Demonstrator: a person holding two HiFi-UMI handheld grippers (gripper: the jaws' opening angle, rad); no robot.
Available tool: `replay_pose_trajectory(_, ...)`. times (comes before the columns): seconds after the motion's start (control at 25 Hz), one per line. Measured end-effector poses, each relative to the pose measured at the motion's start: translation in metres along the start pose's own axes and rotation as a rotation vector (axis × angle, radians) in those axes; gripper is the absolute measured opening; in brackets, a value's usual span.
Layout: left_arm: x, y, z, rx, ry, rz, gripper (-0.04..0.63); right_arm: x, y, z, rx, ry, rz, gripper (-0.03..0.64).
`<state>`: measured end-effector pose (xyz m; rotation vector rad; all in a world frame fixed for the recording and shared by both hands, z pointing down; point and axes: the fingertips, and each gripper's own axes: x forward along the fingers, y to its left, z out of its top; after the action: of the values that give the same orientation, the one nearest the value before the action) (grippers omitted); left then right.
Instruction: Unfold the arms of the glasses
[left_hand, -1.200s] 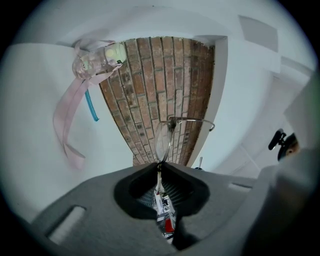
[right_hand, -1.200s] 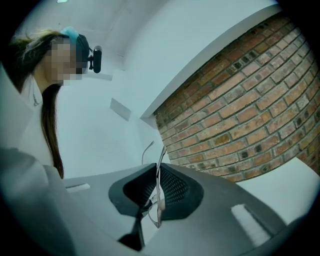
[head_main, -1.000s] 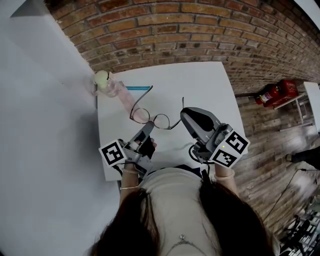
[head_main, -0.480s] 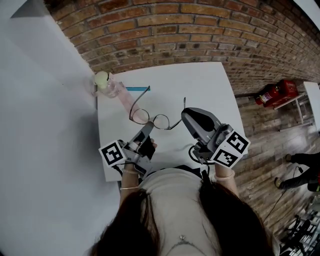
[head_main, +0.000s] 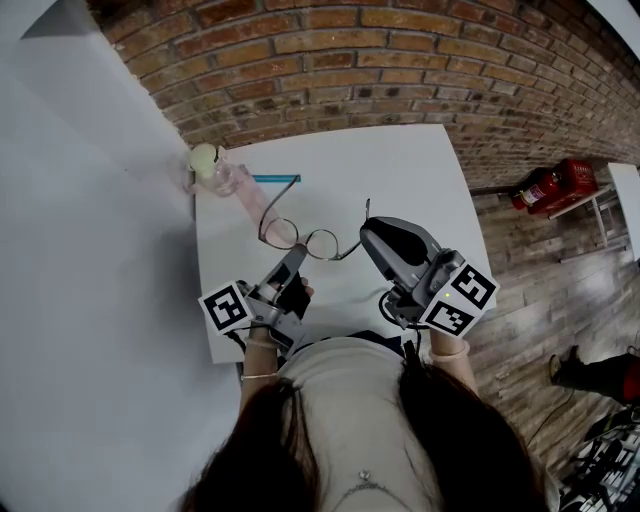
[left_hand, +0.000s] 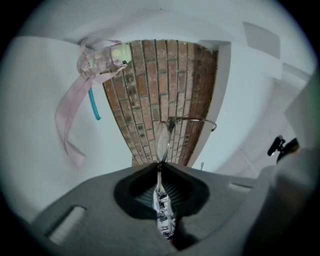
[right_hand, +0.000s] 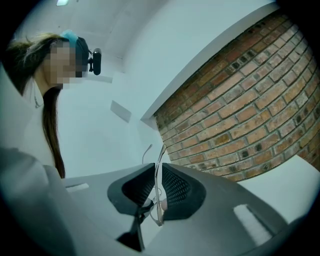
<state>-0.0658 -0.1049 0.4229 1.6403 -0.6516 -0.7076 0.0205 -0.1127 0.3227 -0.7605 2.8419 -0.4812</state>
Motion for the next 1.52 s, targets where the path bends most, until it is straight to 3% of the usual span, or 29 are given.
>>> replay_pose_trajectory(0.36, -0.001, 0.002, 0.001, -0.013, -0.022, -0.003, 0.021, -0.007, -0.003, 0.007, 0.005, -0.035, -0.014, 0.052)
replay_pose_trajectory(0.6, -0.006, 0.001, 0.009, -0.04, -0.053, -0.027, 0.021, -0.014, -0.016, 0.01, -0.001, -0.05, -0.075, 0.051)
replay_pose_trajectory(1.04, -0.004, -0.005, 0.006, -0.074, -0.036, -0.072, 0.021, -0.016, -0.042, -0.022, -0.089, 0.058, -0.224, 0.037)
replay_pose_trajectory(1.52, -0.002, -0.005, 0.004, -0.096, -0.026, -0.087, 0.021, -0.012, -0.054, -0.058, -0.194, 0.187, -0.287, 0.024)
